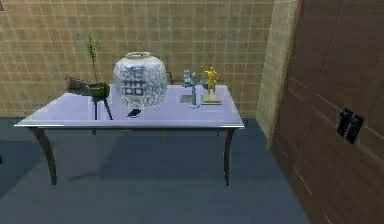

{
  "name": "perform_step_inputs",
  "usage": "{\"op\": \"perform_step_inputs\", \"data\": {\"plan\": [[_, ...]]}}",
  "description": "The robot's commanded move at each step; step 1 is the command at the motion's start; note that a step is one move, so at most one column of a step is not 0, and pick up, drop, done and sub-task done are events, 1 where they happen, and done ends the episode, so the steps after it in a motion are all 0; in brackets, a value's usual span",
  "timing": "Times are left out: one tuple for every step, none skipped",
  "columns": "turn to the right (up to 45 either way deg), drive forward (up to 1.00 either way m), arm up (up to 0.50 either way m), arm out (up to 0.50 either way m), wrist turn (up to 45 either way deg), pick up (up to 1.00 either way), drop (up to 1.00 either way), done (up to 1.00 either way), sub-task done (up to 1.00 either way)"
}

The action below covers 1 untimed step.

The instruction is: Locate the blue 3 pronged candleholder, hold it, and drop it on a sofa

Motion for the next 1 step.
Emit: {"op": "perform_step_inputs", "data": {"plan": [[0.0,0.75,0.00,0.00,0.0,0.00,0.00,0.00,0.00]]}}
